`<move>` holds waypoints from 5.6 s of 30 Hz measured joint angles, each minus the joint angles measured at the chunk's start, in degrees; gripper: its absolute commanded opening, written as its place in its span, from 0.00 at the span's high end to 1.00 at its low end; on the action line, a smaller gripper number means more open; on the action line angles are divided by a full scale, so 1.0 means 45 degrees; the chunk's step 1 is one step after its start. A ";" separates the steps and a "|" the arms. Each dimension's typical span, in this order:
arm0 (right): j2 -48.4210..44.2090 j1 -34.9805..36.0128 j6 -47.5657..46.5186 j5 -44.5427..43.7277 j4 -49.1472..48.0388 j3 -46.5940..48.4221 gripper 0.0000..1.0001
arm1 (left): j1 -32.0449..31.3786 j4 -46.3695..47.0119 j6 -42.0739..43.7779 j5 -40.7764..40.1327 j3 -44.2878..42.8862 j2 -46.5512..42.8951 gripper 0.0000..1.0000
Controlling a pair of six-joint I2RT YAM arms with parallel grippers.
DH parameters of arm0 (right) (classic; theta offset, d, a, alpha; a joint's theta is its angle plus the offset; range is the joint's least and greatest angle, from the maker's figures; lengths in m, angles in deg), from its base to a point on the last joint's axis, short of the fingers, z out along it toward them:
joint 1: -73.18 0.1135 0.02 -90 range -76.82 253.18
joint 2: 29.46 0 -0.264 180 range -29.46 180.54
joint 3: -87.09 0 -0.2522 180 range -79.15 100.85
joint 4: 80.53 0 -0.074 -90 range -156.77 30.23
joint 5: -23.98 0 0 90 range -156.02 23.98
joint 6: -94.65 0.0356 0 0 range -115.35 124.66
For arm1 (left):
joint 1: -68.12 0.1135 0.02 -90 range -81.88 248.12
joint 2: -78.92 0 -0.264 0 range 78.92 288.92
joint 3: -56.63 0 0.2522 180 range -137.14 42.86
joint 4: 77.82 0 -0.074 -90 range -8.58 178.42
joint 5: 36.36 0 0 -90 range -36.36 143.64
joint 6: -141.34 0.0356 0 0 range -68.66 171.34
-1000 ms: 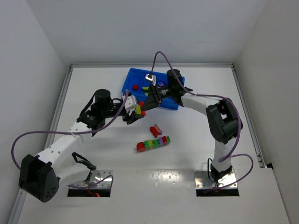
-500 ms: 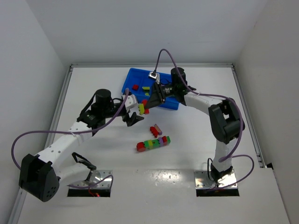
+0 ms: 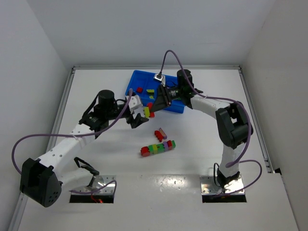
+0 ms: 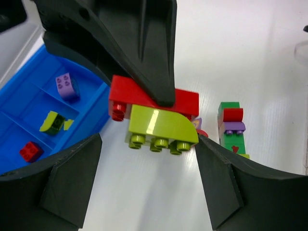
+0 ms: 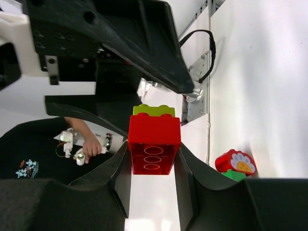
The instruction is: Sort the legos into containers by color
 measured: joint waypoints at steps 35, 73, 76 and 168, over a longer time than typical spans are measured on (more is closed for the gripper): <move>0.0019 -0.0651 -0.0015 -0.0044 0.0019 0.0039 1.00 | -0.0262 -0.0223 -0.0160 0.0389 -0.0661 0.0160 0.92; -0.2438 -0.3837 -0.5513 -0.3968 0.5532 -0.0087 1.00 | 0.0826 -0.0350 -0.6052 -0.3920 -0.9918 1.2580 0.27; -0.2268 -0.3813 -0.6193 -0.4804 0.6314 0.0350 1.00 | 0.0894 -0.0257 -0.6475 -0.3667 -0.9952 1.2672 0.01; 0.7101 0.0996 -0.7820 -0.8801 0.4585 0.8995 0.08 | 0.5935 -0.1943 -0.5411 -0.1404 -0.5513 0.3954 0.00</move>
